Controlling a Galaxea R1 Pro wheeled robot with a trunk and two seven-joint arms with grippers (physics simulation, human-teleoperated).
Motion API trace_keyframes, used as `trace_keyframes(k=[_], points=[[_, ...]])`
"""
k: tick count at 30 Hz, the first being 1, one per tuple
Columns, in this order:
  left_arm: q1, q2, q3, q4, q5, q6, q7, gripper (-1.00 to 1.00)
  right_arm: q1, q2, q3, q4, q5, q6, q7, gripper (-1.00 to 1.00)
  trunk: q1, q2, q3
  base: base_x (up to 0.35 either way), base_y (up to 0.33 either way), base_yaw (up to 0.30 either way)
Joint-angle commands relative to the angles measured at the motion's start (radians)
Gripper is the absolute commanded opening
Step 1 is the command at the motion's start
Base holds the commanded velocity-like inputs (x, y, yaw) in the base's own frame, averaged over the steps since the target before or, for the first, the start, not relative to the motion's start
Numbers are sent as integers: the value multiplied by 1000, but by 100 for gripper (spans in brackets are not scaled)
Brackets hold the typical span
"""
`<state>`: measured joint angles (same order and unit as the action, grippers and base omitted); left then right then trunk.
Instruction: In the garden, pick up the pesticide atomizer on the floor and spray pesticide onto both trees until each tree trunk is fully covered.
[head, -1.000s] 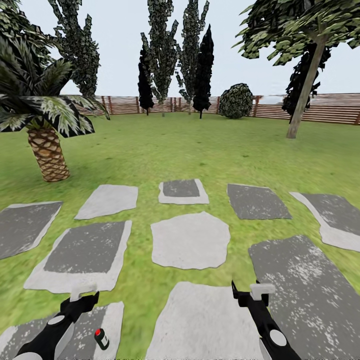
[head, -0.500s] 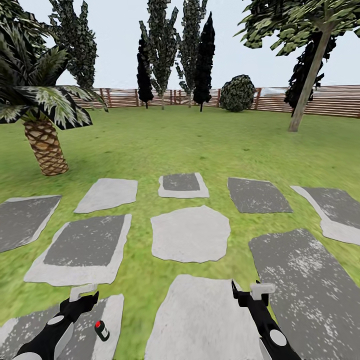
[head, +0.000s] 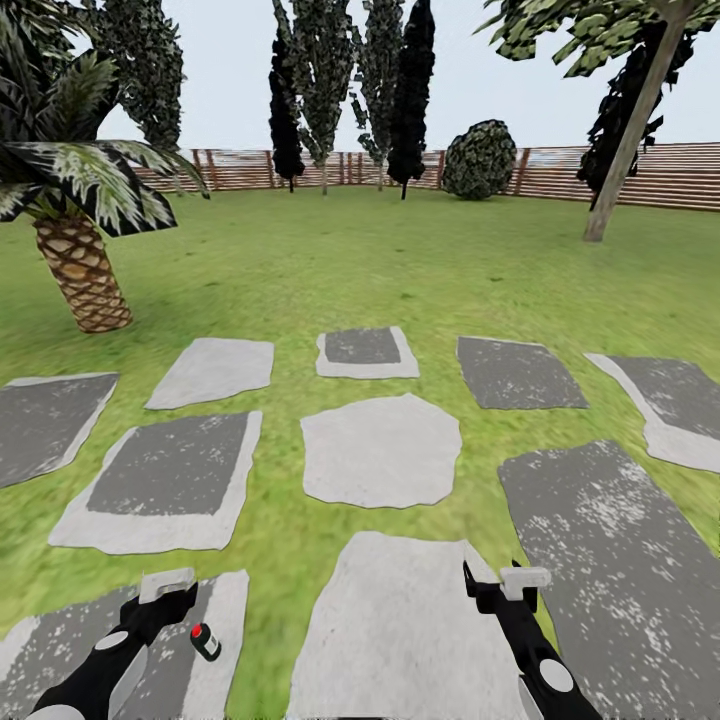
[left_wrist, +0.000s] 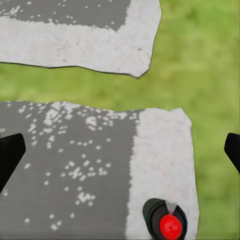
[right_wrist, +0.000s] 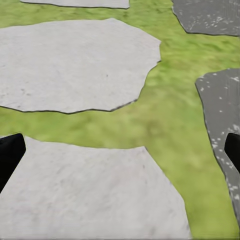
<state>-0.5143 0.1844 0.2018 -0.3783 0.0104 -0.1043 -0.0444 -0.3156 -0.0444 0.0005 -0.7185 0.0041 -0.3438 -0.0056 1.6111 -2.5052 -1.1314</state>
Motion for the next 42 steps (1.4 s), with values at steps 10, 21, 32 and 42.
trace_keyframes(k=[10, 21, 32, 42], points=[[0, -2, 5, 2, 2, -7, -5, 100, 0, 0, -2, -1, 0, -3, -1, 100, 4, -3, -52, 0, 0, 0], [0, -9, 4, 3, 2, -11, -6, 100, 0, 0, -1, 0, -1, -3, -1, 100, 9, -5, -112, 0, 0, 0], [0, -14, 0, 14, 0, -68, -11, 100, 0, 0, -1, 1, 0, -3, -1, 100, 10, -5, -122, 0, -23, 0], [0, -13, -1, 27, -1, -83, -12, 100, 0, 0, -1, 1, 0, -3, -1, 100, 10, -5, -122, 0, -47, 0]])
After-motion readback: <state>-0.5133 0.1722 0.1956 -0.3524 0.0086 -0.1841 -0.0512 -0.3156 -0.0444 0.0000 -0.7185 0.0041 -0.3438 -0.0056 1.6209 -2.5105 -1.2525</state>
